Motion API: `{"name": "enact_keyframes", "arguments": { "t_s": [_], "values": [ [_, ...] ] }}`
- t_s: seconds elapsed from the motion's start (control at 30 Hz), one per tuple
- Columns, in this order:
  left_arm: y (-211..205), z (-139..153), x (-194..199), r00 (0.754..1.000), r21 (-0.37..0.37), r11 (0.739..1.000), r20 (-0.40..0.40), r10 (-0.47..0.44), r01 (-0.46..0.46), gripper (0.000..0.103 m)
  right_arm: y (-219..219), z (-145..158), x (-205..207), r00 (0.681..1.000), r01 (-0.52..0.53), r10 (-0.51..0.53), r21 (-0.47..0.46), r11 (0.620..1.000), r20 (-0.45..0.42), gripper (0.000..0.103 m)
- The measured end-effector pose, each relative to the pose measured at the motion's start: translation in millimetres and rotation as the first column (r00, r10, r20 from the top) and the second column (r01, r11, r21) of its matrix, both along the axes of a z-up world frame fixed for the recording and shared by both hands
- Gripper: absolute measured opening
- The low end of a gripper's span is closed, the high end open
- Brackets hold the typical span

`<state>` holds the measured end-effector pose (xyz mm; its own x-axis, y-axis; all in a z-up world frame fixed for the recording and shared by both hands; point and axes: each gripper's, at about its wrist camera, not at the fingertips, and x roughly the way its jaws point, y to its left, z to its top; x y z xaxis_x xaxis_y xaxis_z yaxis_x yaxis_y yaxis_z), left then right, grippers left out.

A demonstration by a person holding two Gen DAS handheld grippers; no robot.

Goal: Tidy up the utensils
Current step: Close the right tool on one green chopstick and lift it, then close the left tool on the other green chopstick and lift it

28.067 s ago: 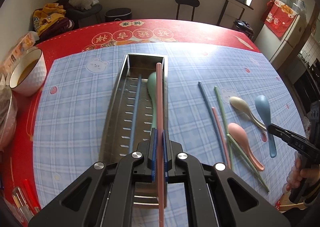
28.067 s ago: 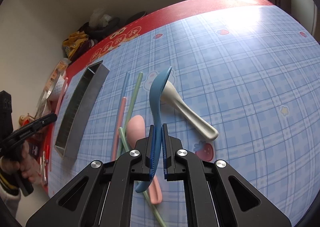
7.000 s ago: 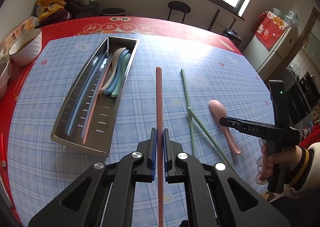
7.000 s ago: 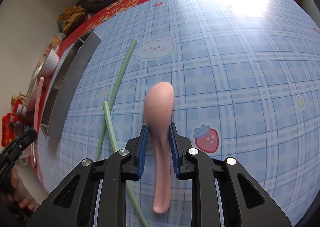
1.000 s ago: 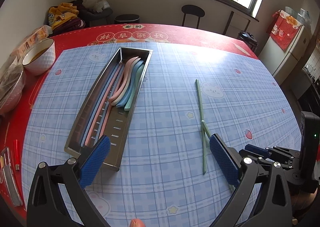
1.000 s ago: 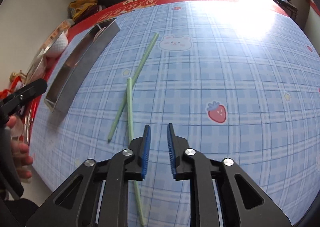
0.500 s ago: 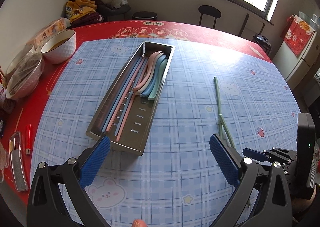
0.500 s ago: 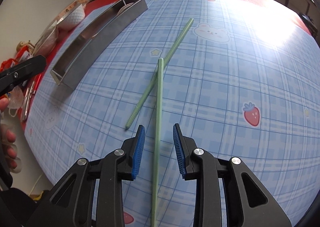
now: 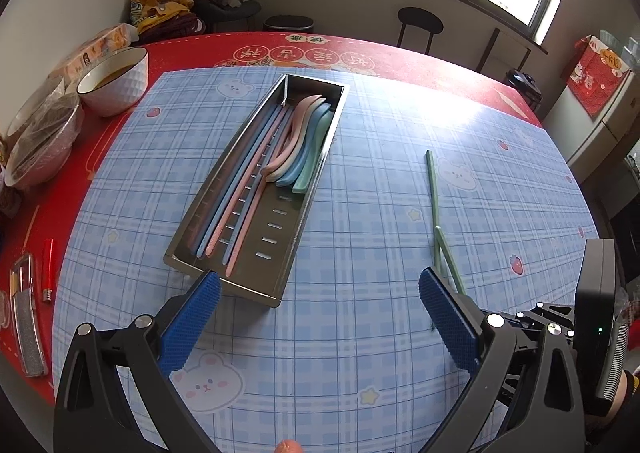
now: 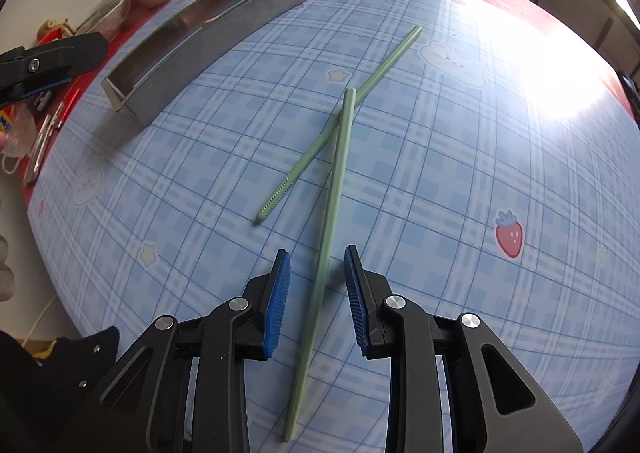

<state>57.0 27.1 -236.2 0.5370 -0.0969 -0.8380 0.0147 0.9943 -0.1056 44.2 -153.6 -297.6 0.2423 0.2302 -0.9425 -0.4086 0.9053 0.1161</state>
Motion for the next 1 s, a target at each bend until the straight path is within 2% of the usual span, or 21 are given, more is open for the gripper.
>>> {"name": "enact_keyframes", "arguments": {
  "t_s": [0.07, 0.1, 0.13, 0.27, 0.4, 0.5, 0.57, 0.6, 0.63, 0.67, 0.7, 0.77, 0.9, 1.0],
  "values": [
    [-5, -1, 3, 1.000, 0.002, 1.000, -0.006, -0.013, 0.013, 0.097, -3, 0, -1, 1.000, 0.003, -0.003, -0.010, 1.000, 0.006, 0.016],
    [-8, -2, 4, 1.000, 0.004, 1.000, -0.008, -0.018, 0.019, 0.097, -6, 0, -2, 1.000, 0.010, -0.010, -0.012, 1.000, 0.011, 0.009],
    [-11, -3, 5, 1.000, 0.009, 1.000, -0.012, -0.023, 0.023, 0.097, -9, -1, -1, 1.000, 0.017, -0.017, -0.001, 1.000, 0.010, 0.007],
    [-20, -6, 10, 0.999, 0.020, 0.999, -0.026, -0.044, 0.045, 0.097, -28, -1, 2, 0.996, 0.088, -0.088, 0.008, 0.996, 0.026, 0.006],
    [-26, -10, 15, 0.997, 0.019, 0.998, -0.045, -0.061, 0.062, 0.097, -56, 6, 7, 0.977, 0.203, -0.207, 0.080, 0.976, 0.043, 0.006],
    [-32, -13, 19, 0.995, 0.009, 0.997, -0.057, -0.082, 0.083, 0.094, -72, 12, 9, 0.965, 0.247, -0.255, 0.107, 0.963, 0.067, 0.006],
    [-40, -17, 22, 0.991, -0.006, 0.993, -0.070, -0.116, 0.116, 0.080, -79, 15, 10, 0.959, 0.260, -0.270, 0.120, 0.958, 0.080, 0.006],
    [-45, -19, 24, 0.987, -0.012, 0.990, -0.076, -0.139, 0.139, 0.078, -80, 16, 12, 0.958, 0.263, -0.274, 0.124, 0.957, 0.087, 0.006],
    [-51, -21, 25, 0.983, -0.016, 0.986, -0.078, -0.167, 0.166, 0.071, -83, 18, 13, 0.956, 0.266, -0.278, 0.127, 0.956, 0.093, 0.006],
    [-58, -23, 26, 0.976, -0.020, 0.979, -0.075, -0.204, 0.203, 0.061, -88, 19, 14, 0.954, 0.270, -0.283, 0.128, 0.954, 0.100, 0.006],
    [-66, -24, 27, 0.967, -0.020, 0.969, -0.070, -0.246, 0.245, 0.056, -91, 20, 15, 0.951, 0.277, -0.291, 0.130, 0.952, 0.106, 0.006],
    [-80, -29, 29, 0.950, -0.015, 0.952, -0.065, -0.306, 0.305, 0.040, -102, 23, 15, 0.941, 0.300, -0.318, 0.152, 0.942, 0.115, 0.006],
    [-96, -40, 49, 0.937, -0.025, 0.941, -0.088, -0.338, 0.338, 0.022, -125, 26, 13, 0.918, 0.359, -0.380, 0.167, 0.918, 0.115, 0.006],
    [-103, -46, 70, 0.939, -0.038, 0.944, -0.100, -0.330, 0.328, 0.019, -139, 27, 11, 0.903, 0.392, -0.415, 0.180, 0.902, 0.115, 0.006]
  ]
}}
